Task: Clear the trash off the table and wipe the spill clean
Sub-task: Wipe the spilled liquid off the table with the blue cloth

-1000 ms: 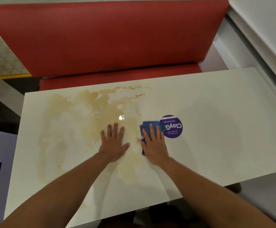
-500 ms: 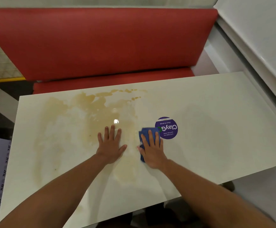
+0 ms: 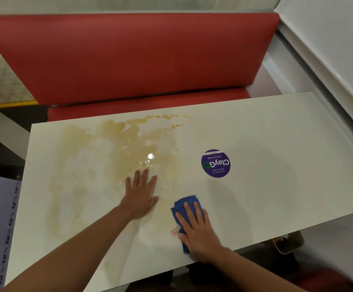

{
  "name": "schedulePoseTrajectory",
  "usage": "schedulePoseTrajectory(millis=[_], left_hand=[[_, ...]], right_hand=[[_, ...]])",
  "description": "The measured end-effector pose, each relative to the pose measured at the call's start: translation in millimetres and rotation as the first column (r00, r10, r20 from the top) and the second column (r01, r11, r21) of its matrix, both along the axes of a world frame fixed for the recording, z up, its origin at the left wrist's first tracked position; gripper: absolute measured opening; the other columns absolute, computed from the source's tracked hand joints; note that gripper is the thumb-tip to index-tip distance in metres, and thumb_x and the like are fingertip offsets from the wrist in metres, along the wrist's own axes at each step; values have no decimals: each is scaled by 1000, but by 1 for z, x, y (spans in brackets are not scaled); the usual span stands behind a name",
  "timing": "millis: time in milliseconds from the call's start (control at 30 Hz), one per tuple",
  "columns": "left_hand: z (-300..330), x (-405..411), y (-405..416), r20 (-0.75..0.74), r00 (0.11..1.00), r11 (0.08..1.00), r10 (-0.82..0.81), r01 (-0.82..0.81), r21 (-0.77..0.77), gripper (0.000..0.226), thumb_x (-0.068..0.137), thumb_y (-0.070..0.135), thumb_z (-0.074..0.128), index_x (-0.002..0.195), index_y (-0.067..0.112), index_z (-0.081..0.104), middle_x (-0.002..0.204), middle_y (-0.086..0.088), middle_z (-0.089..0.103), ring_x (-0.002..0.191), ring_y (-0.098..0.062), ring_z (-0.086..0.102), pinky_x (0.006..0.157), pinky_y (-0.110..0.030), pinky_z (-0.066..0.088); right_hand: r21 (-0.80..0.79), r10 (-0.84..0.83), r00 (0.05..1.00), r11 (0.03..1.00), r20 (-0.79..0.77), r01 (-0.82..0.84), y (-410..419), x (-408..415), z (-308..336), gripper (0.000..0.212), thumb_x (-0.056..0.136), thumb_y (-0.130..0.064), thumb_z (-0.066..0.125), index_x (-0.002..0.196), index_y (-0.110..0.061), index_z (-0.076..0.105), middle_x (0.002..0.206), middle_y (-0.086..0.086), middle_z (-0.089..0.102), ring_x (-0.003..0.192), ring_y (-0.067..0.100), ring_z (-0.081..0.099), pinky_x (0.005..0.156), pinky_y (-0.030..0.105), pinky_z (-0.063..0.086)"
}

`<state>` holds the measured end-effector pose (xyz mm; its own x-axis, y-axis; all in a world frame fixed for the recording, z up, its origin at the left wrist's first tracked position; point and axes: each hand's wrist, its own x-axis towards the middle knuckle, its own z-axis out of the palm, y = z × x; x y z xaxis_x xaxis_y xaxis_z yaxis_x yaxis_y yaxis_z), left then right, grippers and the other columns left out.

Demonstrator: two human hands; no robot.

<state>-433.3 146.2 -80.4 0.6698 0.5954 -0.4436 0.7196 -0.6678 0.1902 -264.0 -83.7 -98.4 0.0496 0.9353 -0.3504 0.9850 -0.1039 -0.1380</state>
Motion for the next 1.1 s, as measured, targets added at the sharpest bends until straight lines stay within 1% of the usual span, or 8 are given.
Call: schedulePoseTrajectory(millis=[100,200,267,500,700,833,1033,1100], left_hand=[[-1,1,-1,9,1000,1000,10,-10,1,73,104,55,33,161,23,1,167,-12,-19,153,-39,-18,121,-61,-3],[-2,0,-2,-5,1000,1000,5,-5,7,73,104,56,31,162,24,1,167,-12,-19,153,-39,-18,121,-61,-3],[-2,-1,-2,-12,1000,1000,0,0,16,72,103,57,31,161,24,2,167,-11,-19,153,-39,-17,121,-61,-1],[0,1,-3,-25,1000,1000,17,-17,-9,73,104,56,31,162,25,-2,167,-11,-22,153,-39,-20,122,-61,-2],[6,4,1,-34,999,1000,1,-1,-17,74,103,55,35,161,25,0,167,-10,-22,153,-38,-19,122,-61,0],[4,3,1,-41,999,1000,6,-6,-12,75,103,57,34,162,26,-1,167,-9,-22,153,-37,-19,122,-59,-1],[3,2,-1,-20,1000,1000,5,-5,10,73,103,56,35,161,25,3,168,-10,-18,154,-38,-17,122,-60,2],[3,2,-2,-21,1000,1000,10,-10,0,73,103,56,34,161,25,1,167,-10,-21,153,-37,-19,122,-60,0]], right_hand=[[-35,18,1000,999,11,-18,31,26,-2,60,106,-51,28,160,-25,29,168,13,20,153,44,19,115,56,24],[-24,-165,986,986,9,165,77,51,-3,63,107,-56,11,156,-22,32,164,17,30,148,48,28,108,59,42],[-37,-236,971,971,27,237,102,59,1,70,105,-58,5,160,-19,24,166,19,22,150,51,22,111,62,35],[72,-181,982,982,51,177,56,10,-9,68,100,-51,29,157,-14,30,165,22,25,149,49,17,116,64,28],[-22,-90,996,996,2,90,8,-28,0,67,103,-55,34,159,-19,31,168,17,18,153,45,12,115,59,15],[-33,-170,985,985,8,170,55,7,-1,64,107,-54,11,157,-19,32,165,20,26,150,49,22,111,63,36],[-33,-352,932,934,86,356,117,30,-8,83,87,-56,61,154,-12,39,158,27,36,140,57,37,99,67,46],[27,-311,947,950,79,310,103,19,-6,74,96,-56,45,155,-13,36,161,25,32,146,54,29,106,66,40]])
